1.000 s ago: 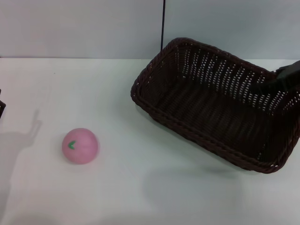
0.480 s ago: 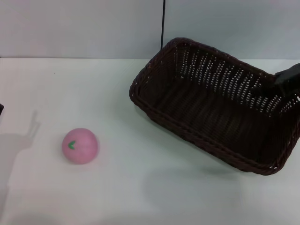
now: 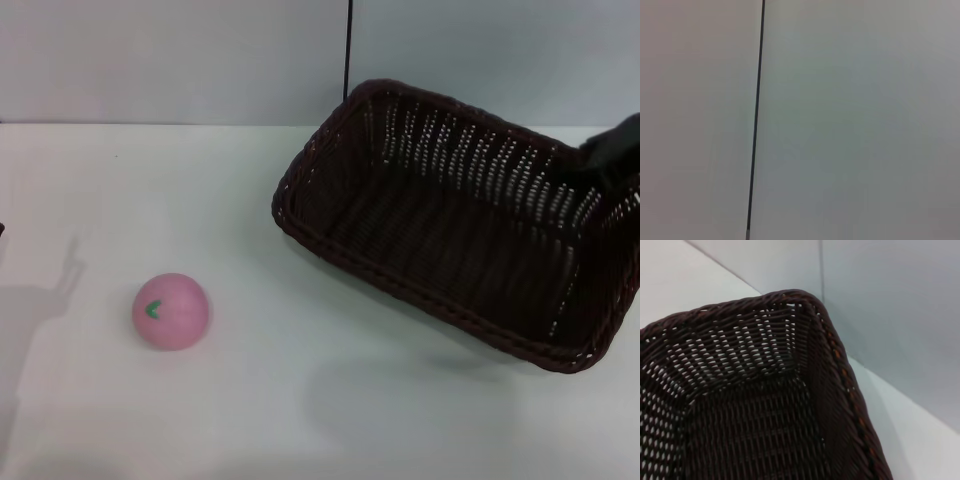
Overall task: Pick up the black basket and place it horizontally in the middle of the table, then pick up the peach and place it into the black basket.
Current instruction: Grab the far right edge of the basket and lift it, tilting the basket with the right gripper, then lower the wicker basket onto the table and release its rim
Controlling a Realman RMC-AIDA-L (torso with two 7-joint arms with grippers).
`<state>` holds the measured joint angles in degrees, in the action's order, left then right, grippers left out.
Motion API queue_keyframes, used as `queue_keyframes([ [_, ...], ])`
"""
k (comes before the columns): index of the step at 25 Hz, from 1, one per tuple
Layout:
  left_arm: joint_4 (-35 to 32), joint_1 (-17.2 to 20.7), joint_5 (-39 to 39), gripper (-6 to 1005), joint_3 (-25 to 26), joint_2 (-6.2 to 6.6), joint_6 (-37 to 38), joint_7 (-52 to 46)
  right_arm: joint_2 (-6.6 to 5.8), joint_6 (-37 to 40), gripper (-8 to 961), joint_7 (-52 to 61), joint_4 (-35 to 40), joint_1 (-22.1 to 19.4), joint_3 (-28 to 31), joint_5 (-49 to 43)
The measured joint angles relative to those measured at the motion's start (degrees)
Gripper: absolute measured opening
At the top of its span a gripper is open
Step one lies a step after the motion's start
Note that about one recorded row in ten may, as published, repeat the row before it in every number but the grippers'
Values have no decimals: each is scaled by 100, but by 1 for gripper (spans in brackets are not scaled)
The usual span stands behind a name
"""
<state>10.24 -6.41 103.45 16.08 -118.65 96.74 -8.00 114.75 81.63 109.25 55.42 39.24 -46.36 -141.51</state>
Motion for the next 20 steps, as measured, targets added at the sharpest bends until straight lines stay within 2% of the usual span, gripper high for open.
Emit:
queue_keyframes([
  [4, -15, 29, -1, 839, -5, 7, 110, 0, 38, 156, 218, -405, 257, 12, -122, 2],
  [10, -19, 113, -1, 839, -9, 9, 238, 0, 38, 486, 181, -1281, 390, 222, -293, 54],
  [20, -45, 320, -1, 839, -27, 9, 484, 0, 86, 1144, 207, -2481, 335, 631, -667, 62],
])
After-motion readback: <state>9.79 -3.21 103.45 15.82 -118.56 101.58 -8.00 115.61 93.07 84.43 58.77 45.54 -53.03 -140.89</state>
